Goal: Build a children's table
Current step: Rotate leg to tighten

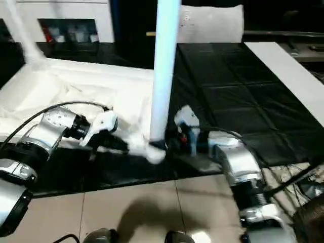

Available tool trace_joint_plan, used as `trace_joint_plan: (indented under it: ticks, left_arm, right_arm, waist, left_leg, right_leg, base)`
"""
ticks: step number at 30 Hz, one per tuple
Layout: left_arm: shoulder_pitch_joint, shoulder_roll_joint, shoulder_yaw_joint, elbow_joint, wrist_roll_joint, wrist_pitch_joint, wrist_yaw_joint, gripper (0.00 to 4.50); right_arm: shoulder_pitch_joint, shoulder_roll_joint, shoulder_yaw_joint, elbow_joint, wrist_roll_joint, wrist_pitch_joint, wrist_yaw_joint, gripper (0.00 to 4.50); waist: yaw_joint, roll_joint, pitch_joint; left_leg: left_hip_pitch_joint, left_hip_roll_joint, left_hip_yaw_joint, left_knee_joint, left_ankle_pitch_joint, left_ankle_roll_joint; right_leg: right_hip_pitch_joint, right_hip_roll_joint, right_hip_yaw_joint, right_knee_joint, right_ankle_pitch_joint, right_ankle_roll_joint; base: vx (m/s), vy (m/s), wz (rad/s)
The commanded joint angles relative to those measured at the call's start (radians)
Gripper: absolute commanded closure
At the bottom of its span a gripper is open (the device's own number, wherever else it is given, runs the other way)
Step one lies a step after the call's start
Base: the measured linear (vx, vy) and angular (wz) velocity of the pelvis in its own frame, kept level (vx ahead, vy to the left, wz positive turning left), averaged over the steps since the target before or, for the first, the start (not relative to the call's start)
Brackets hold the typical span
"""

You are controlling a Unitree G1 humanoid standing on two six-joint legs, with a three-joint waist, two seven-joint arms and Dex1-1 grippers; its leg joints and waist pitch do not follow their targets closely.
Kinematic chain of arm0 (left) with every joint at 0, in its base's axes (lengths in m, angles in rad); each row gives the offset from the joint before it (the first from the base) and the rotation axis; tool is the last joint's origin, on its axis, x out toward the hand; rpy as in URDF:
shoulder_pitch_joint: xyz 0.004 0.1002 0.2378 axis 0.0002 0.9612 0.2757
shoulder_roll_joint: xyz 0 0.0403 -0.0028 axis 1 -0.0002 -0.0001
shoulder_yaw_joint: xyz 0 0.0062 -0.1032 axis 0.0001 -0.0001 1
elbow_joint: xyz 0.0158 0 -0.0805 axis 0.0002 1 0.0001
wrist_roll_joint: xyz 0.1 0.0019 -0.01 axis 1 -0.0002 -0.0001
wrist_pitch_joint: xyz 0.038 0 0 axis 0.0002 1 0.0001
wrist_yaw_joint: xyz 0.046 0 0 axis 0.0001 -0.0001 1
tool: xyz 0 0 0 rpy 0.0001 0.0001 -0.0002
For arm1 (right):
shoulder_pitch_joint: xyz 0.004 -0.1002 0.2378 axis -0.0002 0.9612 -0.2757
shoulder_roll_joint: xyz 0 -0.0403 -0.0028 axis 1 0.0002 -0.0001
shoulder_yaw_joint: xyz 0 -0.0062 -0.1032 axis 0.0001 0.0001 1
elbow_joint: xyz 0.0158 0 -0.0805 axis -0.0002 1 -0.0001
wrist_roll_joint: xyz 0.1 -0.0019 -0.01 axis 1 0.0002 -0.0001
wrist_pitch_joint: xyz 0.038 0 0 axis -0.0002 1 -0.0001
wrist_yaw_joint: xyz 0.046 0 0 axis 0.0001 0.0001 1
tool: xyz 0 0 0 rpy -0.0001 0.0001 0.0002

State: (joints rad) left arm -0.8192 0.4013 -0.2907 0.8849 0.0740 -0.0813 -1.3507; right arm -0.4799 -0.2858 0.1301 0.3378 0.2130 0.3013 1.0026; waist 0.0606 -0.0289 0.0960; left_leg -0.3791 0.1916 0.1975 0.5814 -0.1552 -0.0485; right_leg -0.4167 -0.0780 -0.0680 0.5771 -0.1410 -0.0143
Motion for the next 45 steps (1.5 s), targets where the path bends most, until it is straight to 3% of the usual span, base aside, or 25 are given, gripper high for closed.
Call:
trace_joint_plan:
  ticks: [1,4,5,8,11,13,14,18,21,25,26,27,30,33,36,38,41,43,44,45]
  left_arm:
    - [-0.013,-0.067,0.017,-0.037,-0.022,0.046,0.091,4.5]
    - [-0.002,-0.165,0.073,-0.086,-0.029,0.193,0.334,4.5]
    - [-0.002,-0.182,0.084,-0.092,-0.027,0.219,0.38,4.5]
    - [-0.002,-0.214,0.106,-0.105,-0.028,0.262,0.464,4.5]
    - [-0.004,-0.259,0.132,-0.128,-0.028,0.298,0.562,4.5]
    - [-0.003,-0.271,0.136,-0.14,-0.025,0.309,0.586,4.5]
    - [-0.002,-0.276,0.134,-0.148,-0.023,0.312,0.59,4.5]
    - [0.01,-0.261,0.106,-0.173,-0.003,0.294,0.556,4.5]
    - [0.03,-0.231,0.083,-0.198,0.013,0.266,0.508,4.5]
    - [0.032,-0.154,0.078,-0.165,0.018,0.134,0.416,4.5]
    - [0.031,-0.14,0.075,-0.154,0.018,0.096,0.397,4.5]
    - [0.031,-0.133,0.073,-0.147,0.018,0.072,0.385,4.5]
    - [0.014,-0.085,0.065,-0.08,0.053,-0.047,0.381,4.5]
    - [0.006,-0.063,0.075,-0.038,0.041,-0.1,0.355,4.5]
    - [0.001,-0.05,0.094,-0.011,0.018,-0.124,0.327,4.5]
    - [0.0,-0.05,0.113,-0.004,0.0,-0.118,0.323,4.5]
    - [0.017,-0.048,0.156,-0.028,-0.056,-0.078,0.292,4.06]
    - [0.035,-0.051,0.18,-0.054,-0.095,-0.055,0.276,3.92]
    - [0.048,-0.051,0.193,-0.061,-0.11,-0.068,0.291,3.88]
    - [0.06,-0.052,0.21,-0.069,-0.129,-0.072,0.301,3.82]
  right_arm:
    - [-0.014,0.047,0.031,0.014,-0.021,0.026,-0.076,2.55]
    - [-0.054,0.225,0.006,0.09,-0.062,0.036,-0.359,2.56]
    - [-0.068,0.254,0.001,0.115,-0.066,0.033,-0.406,2.56]
    - [-0.1,0.304,-0.01,0.168,-0.076,0.017,-0.494,2.56]
    - [-0.16,0.364,-0.038,0.257,-0.069,0.0,-0.603,2.56]
    - [-0.178,0.383,-0.052,0.283,-0.068,-0.007,-0.63,2.56]
    - [-0.189,0.39,-0.062,0.301,-0.07,-0.018,-0.644,2.0]
    - [-0.203,0.397,-0.103,0.318,-0.088,-0.044,-0.666,1.63]
    - [-0.199,0.382,-0.115,0.318,-0.096,-0.067,-0.674,1.36]
    - [-0.114,0.312,-0.125,0.215,-0.071,-0.115,-0.609,0.96]
    - [-0.091,0.3,-0.119,0.181,-0.064,-0.115,-0.583,0.9]
    - [-0.078,0.294,-0.116,0.162,-0.061,-0.115,-0.568,0.83]
    - [0.004,0.228,-0.084,0.075,-0.106,-0.104,-0.536,0.51]
    - [0.072,0.209,-0.103,-0.015,-0.072,-0.077,-0.517,0.23]
    - [0.139,0.188,-0.104,-0.111,-0.05,-0.069,-0.496,0.04]
    - [0.171,0.184,-0.112,-0.169,-0.019,-0.052,-0.477,0.01]
    - [0.23,0.171,-0.108,-0.276,-0.001,-0.037,-0.467,0.0]
    - [0.252,0.18,-0.12,-0.317,-0.009,0.01,-0.521,0.0]
    - [0.272,0.185,-0.124,-0.353,-0.007,0.056,-0.547,0.0]
    - [0.292,0.187,-0.122,-0.386,-0.012,0.087,-0.567,0.0]
  waist:
    - [-0.008,0.003,-0.064]
    - [-0.024,0.005,-0.069]
    - [-0.04,0.003,-0.071]
    - [-0.048,0.003,-0.071]
    - [-0.054,0.0,-0.076]
    - [-0.054,0.003,-0.078]
    - [-0.056,-0.003,-0.078]
    - [-0.053,0.004,-0.083]
    - [-0.054,0.003,-0.085]
    - [-0.052,0.0,-0.094]
    - [-0.047,0.001,-0.096]
    - [-0.046,0.001,-0.098]
    - [-0.037,-0.002,-0.1]
    - [-0.034,-0.001,-0.1]
    - [-0.022,-0.002,-0.097]
    - [-0.019,-0.003,-0.098]
    - [-0.02,-0.005,-0.098]
    - [-0.017,-0.005,-0.1]
    - [-0.02,-0.014,-0.096]
    - [-0.019,-0.014,-0.096]
  left_leg:
    - [0.034,0.041,-0.031,-0.075,-0.38,-0.023]
    - [0.033,0.043,-0.034,-0.076,-0.399,-0.033]
    - [0.03,0.039,-0.036,-0.074,-0.407,-0.043]
    - [0.032,0.034,-0.03,-0.068,-0.394,-0.024]
    - [0.023,0.033,-0.026,-0.068,-0.352,0.003]
    - [0.022,0.033,-0.027,-0.068,-0.339,0.004]
    - [0.022,0.034,-0.024,-0.068,-0.338,0.007]
    - [0.018,0.036,-0.023,-0.069,-0.295,0.02]
    - [0.015,0.035,-0.019,-0.067,-0.266,0.029]
    - [0.012,0.033,-0.016,-0.063,-0.22,0.042]
    - [0.018,0.035,-0.013,-0.061,-0.193,0.058]
    - [0.013,0.034,-0.013,-0.06,-0.163,0.073]
    - [0.013,0.034,-0.011,-0.057,-0.117,0.097]
    - [0.015,0.037,-0.012,-0.058,-0.155,0.083]
    - [0.02,0.038,-0.012,-0.06,-0.191,0.059]
    - [0.02,0.039,-0.013,-0.061,-0.198,0.054]
    - [0.017,0.038,-0.013,-0.06,-0.211,0.046]
    - [0.019,0.038,-0.013,-0.06,-0.208,0.04]
    - [0.018,0.038,-0.012,-0.061,-0.218,0.035]
    - [0.02,0.037,-0.013,-0.061,-0.233,0.03]
  right_leg:
    - [0.029,-0.075,0.04,-0.091,-0.583,-0.139]
    - [0.026,-0.075,0.04,-0.084,-0.557,-0.152]
    - [0.029,-0.074,0.036,-0.083,-0.553,-0.159]
    - [0.026,-0.073,0.039,-0.092,-0.545,-0.156]
    - [0.034,-0.069,0.042,-0.087,-0.483,-0.163]
    - [0.035,-0.068,0.041,-0.084,-0.468,-0.17]
    - [0.034,-0.067,0.042,-0.084,-0.456,-0.171]
    - [0.041,-0.066,0.045,-0.072,-0.369,-0.187]
    - [0.046,-0.065,0.046,-0.066,-0.311,-0.206]
    - [0.054,-0.065,0.048,-0.059,-0.252,-0.21]
    - [0.052,-0.063,0.05,-0.054,-0.201,-0.217]
    - [0.056,-0.062,0.05,-0.046,-0.153,-0.231]
    - [0.059,-0.061,0.048,-0.039,-0.096,-0.245]
    - [0.056,-0.065,0.048,-0.045,-0.169,-0.237]
    - [0.052,-0.065,0.049,-0.055,-0.246,-0.204]
    - [0.053,-0.065,0.049,-0.054,-0.251,-0.197]
    - [0.05,-0.066,0.049,-0.055,-0.28,-0.192]
    - [0.049,-0.069,0.048,-0.055,-0.293,-0.198]
    - [0.045,-0.065,0.047,-0.059,-0.314,-0.195]
    - [0.044,-0.065,0.048,-0.061,-0.336,-0.186]
  base:
    - [0.0,0.0,0.0]
    - [0.0,0.0,0.0]
    - [0.0,0.0,0.0]
    - [0.0,0.0,0.0]
    - [0.0,0.0,0.0]
    - [0.0,0.0,0.0]
    - [0.0,0.0,0.0]
    - [0.0,0.0,0.0]
    - [0.0,0.0,0.0]
    - [0.0,0.0,0.0]
    - [0.0,0.0,0.0]
    - [0.0,0.0,0.0]
    - [0.0,0.0,0.0]
    - [0.0,0.0,0.0]
    - [0.0,0.0,0.0]
    - [0.0,0.0,0.0]
    - [0.0,0.0,0.0]
    - [0.0,0.0,0.0]
    - [0.0,0.0,0.0]
    - [0.0,0.0,0.0]
